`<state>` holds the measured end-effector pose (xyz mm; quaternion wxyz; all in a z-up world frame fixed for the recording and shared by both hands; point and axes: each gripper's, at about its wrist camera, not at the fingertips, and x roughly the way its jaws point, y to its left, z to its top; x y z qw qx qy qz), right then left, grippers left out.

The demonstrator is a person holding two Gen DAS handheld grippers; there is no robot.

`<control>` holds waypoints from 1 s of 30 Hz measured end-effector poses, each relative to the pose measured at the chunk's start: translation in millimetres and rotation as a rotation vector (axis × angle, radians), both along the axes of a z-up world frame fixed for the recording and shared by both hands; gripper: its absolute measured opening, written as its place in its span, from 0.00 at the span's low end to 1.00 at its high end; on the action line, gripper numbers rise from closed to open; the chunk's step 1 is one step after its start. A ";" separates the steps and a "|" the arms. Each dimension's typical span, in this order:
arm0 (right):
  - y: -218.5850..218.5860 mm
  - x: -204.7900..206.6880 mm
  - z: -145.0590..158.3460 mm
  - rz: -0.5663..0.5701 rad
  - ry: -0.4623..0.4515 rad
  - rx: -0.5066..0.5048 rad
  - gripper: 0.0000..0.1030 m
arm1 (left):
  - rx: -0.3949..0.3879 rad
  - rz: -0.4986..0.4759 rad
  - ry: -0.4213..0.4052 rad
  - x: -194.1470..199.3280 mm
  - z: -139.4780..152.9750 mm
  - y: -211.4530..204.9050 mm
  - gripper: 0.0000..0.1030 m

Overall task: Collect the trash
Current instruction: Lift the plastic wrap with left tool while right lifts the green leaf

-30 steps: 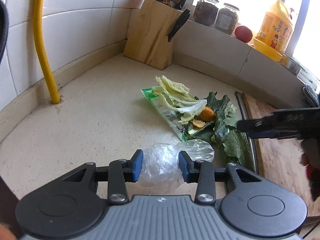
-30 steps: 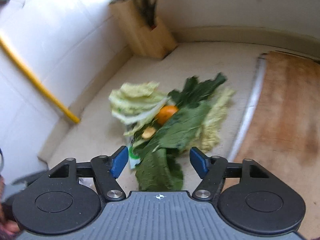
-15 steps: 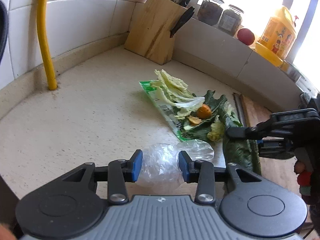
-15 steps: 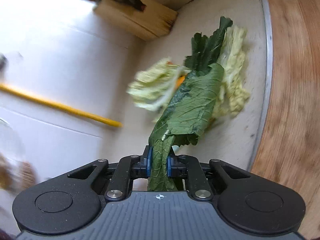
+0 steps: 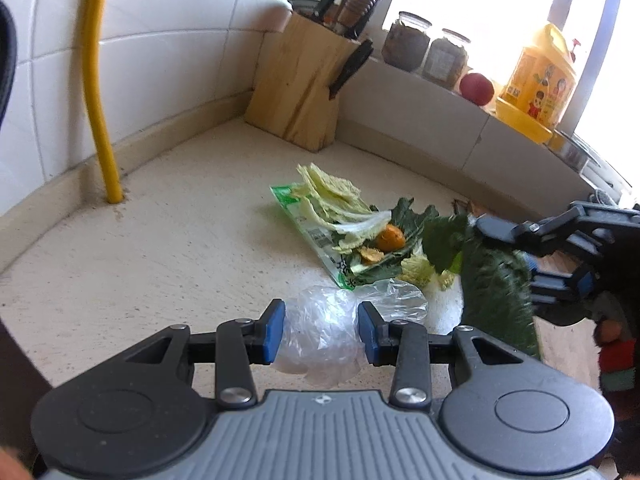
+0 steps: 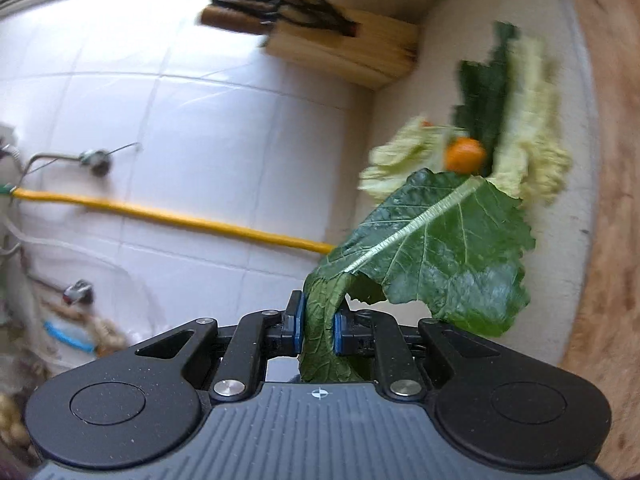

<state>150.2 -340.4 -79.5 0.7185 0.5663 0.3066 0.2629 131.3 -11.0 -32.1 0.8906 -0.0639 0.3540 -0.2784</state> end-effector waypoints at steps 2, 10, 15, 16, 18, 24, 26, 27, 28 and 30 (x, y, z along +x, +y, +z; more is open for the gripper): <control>1.8 -0.8 10.3 0.013 -0.035 0.004 0.18 | 0.001 0.020 -0.012 -5.0 4.2 2.7 0.35; -7.8 0.8 45.4 0.048 -0.144 0.006 0.18 | -0.004 0.101 -0.058 -23.3 20.6 9.9 0.35; -16.4 -1.7 63.5 0.058 -0.204 -0.016 0.18 | -0.006 0.131 -0.103 -32.7 30.2 11.3 0.35; -17.4 -2.8 66.3 0.050 -0.209 -0.022 0.18 | -0.009 0.134 -0.109 -33.6 31.4 11.6 0.35; -18.5 -6.0 70.7 0.044 -0.222 -0.017 0.18 | -0.017 0.137 -0.121 -35.3 34.8 12.6 0.35; -13.9 -12.9 86.3 0.011 -0.264 -0.039 0.18 | -0.028 0.110 -0.165 -33.2 44.2 17.1 0.35; -8.9 -13.5 90.8 0.001 -0.267 -0.041 0.18 | -0.038 0.103 -0.172 -32.5 46.7 22.1 0.35; -6.0 -13.6 92.7 0.000 -0.268 -0.045 0.18 | -0.042 0.100 -0.178 -33.0 48.2 26.3 0.35; -2.1 -13.3 94.9 0.002 -0.271 -0.050 0.18 | -0.044 0.099 -0.184 -33.9 49.2 30.0 0.35; 8.1 -12.4 99.1 0.010 -0.277 -0.058 0.19 | -0.048 0.105 -0.192 -35.7 50.9 40.5 0.35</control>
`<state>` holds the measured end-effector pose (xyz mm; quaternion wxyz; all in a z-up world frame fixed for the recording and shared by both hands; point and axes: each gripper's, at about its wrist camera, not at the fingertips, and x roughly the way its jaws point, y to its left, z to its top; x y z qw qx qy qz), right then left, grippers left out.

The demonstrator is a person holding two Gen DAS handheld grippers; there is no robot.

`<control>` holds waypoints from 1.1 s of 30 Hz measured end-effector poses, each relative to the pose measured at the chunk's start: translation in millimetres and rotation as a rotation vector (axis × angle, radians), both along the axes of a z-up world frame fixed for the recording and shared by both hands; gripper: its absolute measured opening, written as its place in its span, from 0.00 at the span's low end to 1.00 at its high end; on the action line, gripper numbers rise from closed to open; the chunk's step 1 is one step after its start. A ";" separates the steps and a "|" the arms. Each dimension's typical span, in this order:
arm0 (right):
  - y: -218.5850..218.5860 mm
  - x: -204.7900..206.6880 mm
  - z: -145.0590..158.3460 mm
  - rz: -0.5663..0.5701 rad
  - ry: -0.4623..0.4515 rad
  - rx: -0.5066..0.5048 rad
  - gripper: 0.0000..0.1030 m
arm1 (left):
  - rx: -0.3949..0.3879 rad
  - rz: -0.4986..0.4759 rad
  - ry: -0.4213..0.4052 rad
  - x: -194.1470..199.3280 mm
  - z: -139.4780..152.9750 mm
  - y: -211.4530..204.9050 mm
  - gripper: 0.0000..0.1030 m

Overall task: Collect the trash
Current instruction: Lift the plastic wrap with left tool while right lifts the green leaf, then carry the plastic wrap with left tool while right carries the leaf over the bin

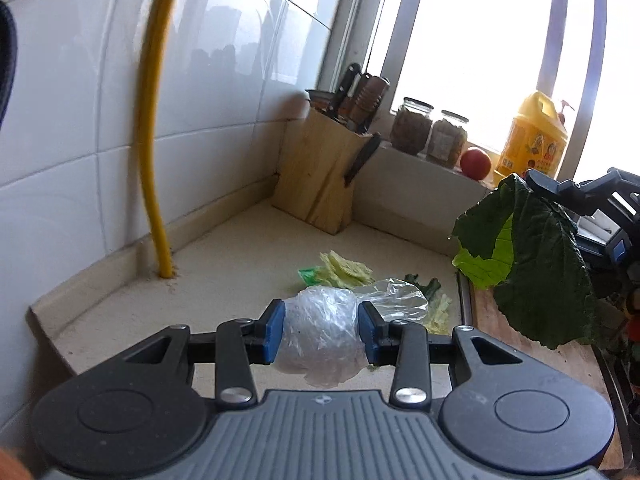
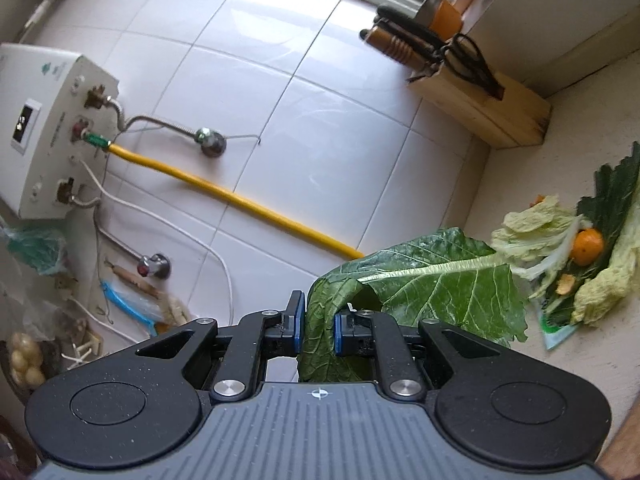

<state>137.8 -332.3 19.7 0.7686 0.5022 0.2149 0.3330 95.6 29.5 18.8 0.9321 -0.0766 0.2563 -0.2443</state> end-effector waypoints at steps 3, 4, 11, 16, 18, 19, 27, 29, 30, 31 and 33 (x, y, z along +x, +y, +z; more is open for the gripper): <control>19.3 2.4 4.5 0.018 -0.007 -0.004 0.19 | -0.006 0.016 -0.003 -3.3 1.0 19.2 0.35; 26.3 3.8 5.9 0.027 -0.009 -0.005 0.19 | -0.006 0.025 -0.005 -4.9 1.2 26.3 0.35; 86.2 20.7 12.9 0.134 -0.017 -0.010 0.19 | 0.000 0.115 -0.011 -20.9 2.4 84.7 0.35; 133.3 31.7 13.9 0.224 -0.014 -0.014 0.19 | 0.002 0.195 -0.010 -35.7 0.7 126.0 0.35; 151.8 34.2 14.0 0.259 -0.013 -0.018 0.19 | 0.001 0.224 -0.008 -40.8 -1.1 140.1 0.35; 160.2 35.1 14.5 0.275 -0.012 -0.021 0.19 | 0.001 0.237 -0.007 -43.1 -2.2 146.1 0.35; 222.2 37.8 13.5 0.371 0.000 -0.050 0.21 | -0.008 0.317 0.009 -56.4 -13.2 187.1 0.35; 236.9 37.0 11.3 0.391 0.005 -0.064 0.21 | -0.013 0.333 0.020 -58.9 -18.7 196.2 0.35; 243.5 37.0 10.2 0.398 0.010 -0.069 0.21 | -0.015 0.339 0.024 -59.3 -21.0 199.8 0.35; 249.7 36.6 8.5 0.407 0.015 -0.073 0.21 | -0.018 0.344 0.028 -60.7 -23.0 203.7 0.35; 261.8 36.0 4.0 0.420 0.032 -0.081 0.21 | -0.016 0.352 0.033 -63.5 -26.7 210.9 0.35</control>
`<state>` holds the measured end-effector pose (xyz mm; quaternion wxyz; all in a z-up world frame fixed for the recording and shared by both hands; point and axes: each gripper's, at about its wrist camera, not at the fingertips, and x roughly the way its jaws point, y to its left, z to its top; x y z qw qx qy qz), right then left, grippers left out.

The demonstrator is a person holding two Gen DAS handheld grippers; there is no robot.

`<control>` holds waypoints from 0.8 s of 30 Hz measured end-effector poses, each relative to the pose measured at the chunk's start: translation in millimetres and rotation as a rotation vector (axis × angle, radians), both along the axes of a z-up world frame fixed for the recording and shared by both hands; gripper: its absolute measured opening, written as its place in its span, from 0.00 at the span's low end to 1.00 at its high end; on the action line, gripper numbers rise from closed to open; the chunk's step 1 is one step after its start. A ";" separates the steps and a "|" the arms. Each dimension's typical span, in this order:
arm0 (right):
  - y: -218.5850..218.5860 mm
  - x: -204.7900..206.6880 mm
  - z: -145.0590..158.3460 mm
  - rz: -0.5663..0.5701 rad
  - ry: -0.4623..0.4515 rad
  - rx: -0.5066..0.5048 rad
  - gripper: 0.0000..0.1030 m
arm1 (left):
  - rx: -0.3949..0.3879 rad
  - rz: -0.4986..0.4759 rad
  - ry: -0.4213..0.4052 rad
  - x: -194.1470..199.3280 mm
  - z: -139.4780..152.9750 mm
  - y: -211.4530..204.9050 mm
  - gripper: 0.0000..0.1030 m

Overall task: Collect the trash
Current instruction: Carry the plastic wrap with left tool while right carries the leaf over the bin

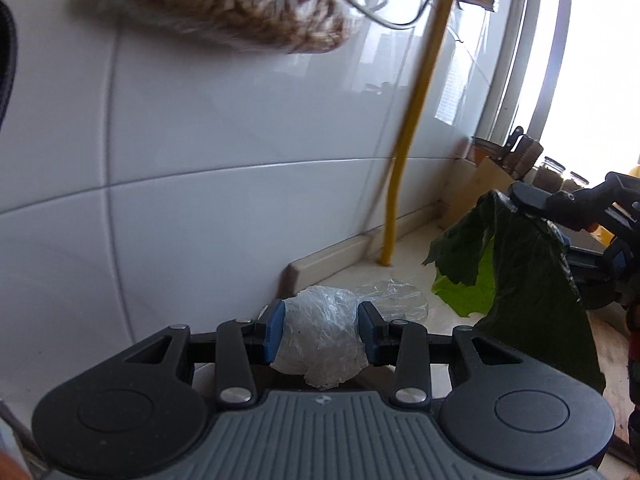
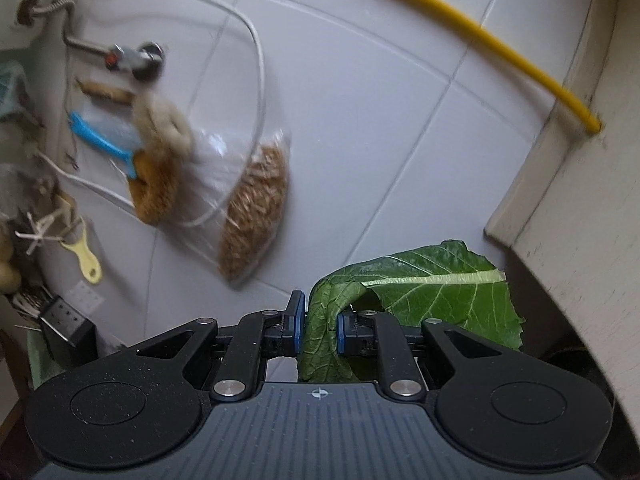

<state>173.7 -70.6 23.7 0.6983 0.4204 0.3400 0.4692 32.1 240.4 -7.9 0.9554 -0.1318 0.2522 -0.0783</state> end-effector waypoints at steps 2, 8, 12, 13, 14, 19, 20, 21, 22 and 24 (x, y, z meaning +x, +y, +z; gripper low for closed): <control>12.3 -1.0 -6.3 0.013 0.017 -0.015 0.21 | -0.004 0.006 0.011 -1.8 -5.3 7.3 0.35; 40.9 -1.7 -24.7 0.035 0.066 -0.069 0.21 | -0.029 0.015 0.058 -4.5 -23.9 27.2 0.35; 58.8 -2.3 -41.0 0.045 0.111 -0.120 0.21 | -0.041 0.020 0.089 -2.7 -36.5 35.3 0.35; 62.3 -2.3 -44.6 0.048 0.121 -0.130 0.21 | -0.047 0.021 0.096 -1.7 -39.6 36.6 0.35; 65.6 -2.2 -48.0 0.051 0.130 -0.140 0.21 | -0.053 0.020 0.103 -0.9 -42.6 37.4 0.35; 77.8 0.0 -65.7 0.063 0.173 -0.197 0.21 | -0.030 0.024 0.126 1.3 -52.5 35.4 0.35; 80.5 0.9 -69.9 0.067 0.184 -0.207 0.21 | -0.024 0.026 0.130 2.1 -54.0 35.1 0.35; 83.5 2.0 -73.2 0.070 0.193 -0.217 0.22 | -0.022 0.027 0.135 3.6 -55.3 35.5 0.35; 86.4 2.7 -76.5 0.073 0.201 -0.228 0.24 | -0.024 0.028 0.140 4.5 -56.6 35.6 0.35; 92.4 4.5 -83.4 0.080 0.215 -0.251 0.27 | -0.024 0.033 0.153 6.8 -59.9 36.3 0.36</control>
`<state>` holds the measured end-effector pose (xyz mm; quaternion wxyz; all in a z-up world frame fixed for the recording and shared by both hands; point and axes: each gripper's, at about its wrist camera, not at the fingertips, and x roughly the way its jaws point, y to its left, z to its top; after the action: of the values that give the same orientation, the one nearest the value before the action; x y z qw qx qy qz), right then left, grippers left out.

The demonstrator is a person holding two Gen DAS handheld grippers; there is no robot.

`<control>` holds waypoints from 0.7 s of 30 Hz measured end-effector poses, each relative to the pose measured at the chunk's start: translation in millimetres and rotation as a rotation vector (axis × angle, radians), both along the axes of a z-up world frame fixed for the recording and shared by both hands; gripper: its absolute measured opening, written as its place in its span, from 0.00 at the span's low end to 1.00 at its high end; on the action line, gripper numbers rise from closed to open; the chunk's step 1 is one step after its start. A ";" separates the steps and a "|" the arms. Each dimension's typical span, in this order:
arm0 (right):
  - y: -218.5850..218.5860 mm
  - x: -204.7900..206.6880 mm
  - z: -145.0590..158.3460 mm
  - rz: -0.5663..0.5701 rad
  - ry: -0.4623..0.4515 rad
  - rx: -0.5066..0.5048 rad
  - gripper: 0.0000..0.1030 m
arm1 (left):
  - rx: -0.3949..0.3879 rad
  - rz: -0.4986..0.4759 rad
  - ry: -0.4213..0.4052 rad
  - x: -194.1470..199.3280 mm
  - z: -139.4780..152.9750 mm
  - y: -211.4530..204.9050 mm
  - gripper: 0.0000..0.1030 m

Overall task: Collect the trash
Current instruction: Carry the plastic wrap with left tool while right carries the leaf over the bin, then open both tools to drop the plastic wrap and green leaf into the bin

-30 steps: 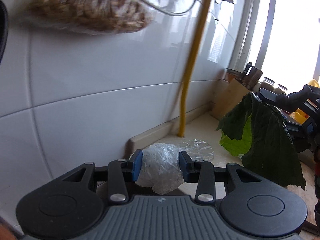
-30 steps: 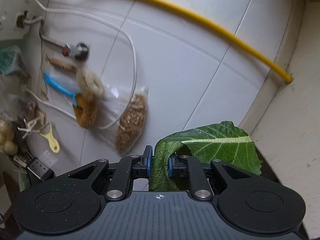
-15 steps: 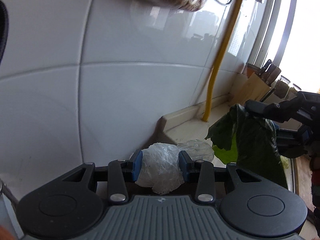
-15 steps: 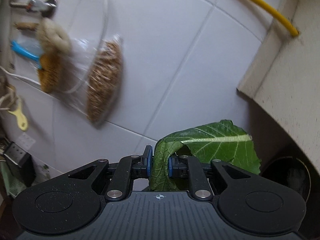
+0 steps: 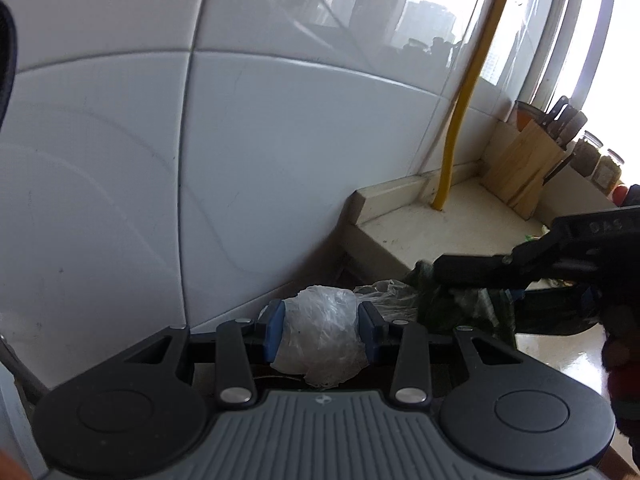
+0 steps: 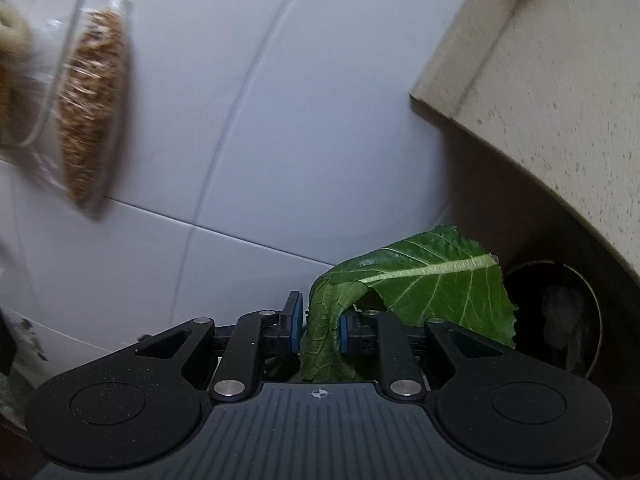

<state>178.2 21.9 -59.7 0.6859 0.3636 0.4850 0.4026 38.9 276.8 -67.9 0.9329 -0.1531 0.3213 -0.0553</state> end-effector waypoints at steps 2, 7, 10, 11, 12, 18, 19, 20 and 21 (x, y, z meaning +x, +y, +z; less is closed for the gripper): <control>4.1 1.3 -5.9 -0.003 0.013 -0.030 0.31 | 0.004 0.003 0.016 1.4 -3.5 0.8 0.38; 9.7 4.0 -17.4 0.006 0.041 -0.079 0.41 | 0.014 -0.001 0.055 4.0 -9.5 0.3 0.43; 13.9 4.4 -22.9 0.013 0.047 -0.110 0.48 | 0.028 0.004 0.077 6.1 -13.5 -0.1 0.45; 15.7 4.5 -25.2 0.014 0.053 -0.121 0.50 | 0.032 0.007 0.083 6.8 -14.8 -0.1 0.46; 18.0 5.0 -27.5 0.017 0.056 -0.129 0.51 | 0.035 0.010 0.089 7.3 -16.0 0.0 0.46; 28.9 8.0 -37.4 0.025 0.073 -0.180 0.59 | 0.038 0.012 0.104 7.7 -20.0 1.2 0.47; 30.4 8.3 -38.5 0.026 0.074 -0.191 0.61 | 0.038 0.012 0.104 8.1 -20.2 1.0 0.47; 32.3 8.8 -39.7 0.026 0.076 -0.205 0.62 | 0.038 0.013 0.104 8.1 -20.2 0.9 0.47; 34.0 9.3 -40.7 0.026 0.078 -0.217 0.62 | 0.039 0.014 0.105 8.2 -20.4 0.9 0.47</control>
<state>187.6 55.9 -100.4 0.6966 0.2962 0.5567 0.3422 47.1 277.7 -88.2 0.9179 -0.1397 0.3698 -0.0346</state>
